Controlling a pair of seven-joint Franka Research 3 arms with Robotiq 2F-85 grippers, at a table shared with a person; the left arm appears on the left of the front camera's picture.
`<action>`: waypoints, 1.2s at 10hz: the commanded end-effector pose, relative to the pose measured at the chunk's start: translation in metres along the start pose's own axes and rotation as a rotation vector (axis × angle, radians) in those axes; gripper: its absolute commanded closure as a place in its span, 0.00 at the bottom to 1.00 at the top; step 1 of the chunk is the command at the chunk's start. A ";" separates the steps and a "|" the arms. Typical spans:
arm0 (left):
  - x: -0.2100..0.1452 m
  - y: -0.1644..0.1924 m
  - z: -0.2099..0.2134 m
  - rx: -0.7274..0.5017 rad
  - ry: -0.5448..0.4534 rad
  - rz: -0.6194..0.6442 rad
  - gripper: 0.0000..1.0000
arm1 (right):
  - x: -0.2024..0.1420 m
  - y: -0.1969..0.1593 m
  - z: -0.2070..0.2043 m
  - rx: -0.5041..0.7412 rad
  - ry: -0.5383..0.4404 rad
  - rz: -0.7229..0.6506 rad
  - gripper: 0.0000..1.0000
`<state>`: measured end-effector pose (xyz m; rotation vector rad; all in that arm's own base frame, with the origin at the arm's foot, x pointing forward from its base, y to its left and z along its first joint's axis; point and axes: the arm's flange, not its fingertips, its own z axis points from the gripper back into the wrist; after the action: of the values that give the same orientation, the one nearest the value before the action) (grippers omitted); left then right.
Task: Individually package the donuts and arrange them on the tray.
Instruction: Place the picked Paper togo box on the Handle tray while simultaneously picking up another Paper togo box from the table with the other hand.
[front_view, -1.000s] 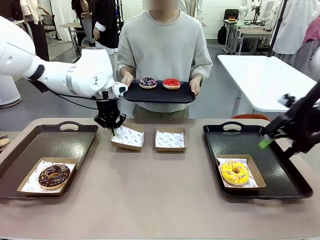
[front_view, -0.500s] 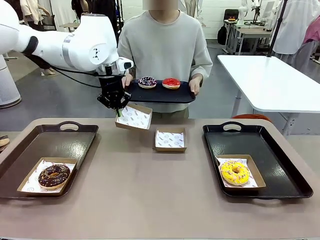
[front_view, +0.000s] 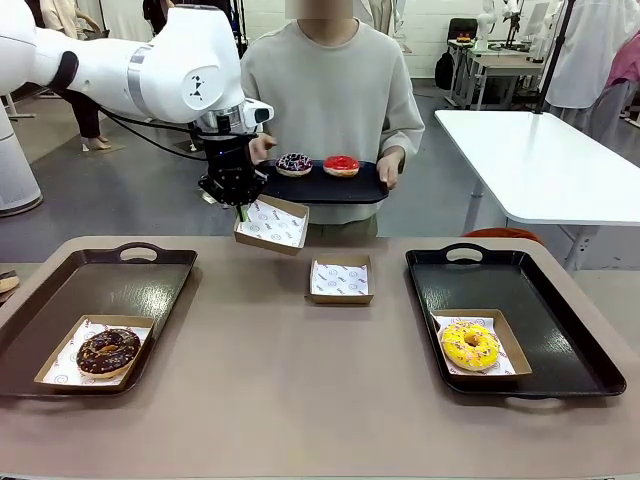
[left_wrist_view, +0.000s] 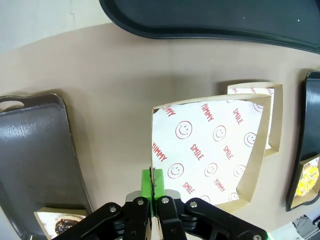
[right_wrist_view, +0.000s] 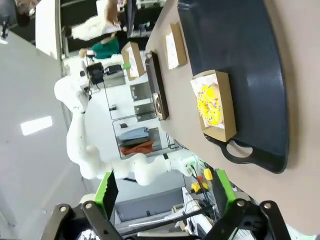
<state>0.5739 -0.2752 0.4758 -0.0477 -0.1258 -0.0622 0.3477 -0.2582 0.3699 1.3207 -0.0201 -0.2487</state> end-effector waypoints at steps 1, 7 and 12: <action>0.006 -0.008 0.007 0.049 -0.003 0.040 1.00 | 0.000 0.000 0.008 0.018 0.030 0.073 0.00; 0.001 0.000 0.003 0.005 0.000 0.010 1.00 | 0.000 -0.001 0.004 0.011 0.012 0.055 0.00; 0.001 0.000 0.003 0.005 0.000 0.010 1.00 | 0.000 -0.001 0.004 0.011 0.012 0.055 0.00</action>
<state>0.5746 -0.2765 0.4802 -0.0341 -0.1215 -0.0454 0.3484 -0.2621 0.3694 1.3242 -0.0496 -0.1934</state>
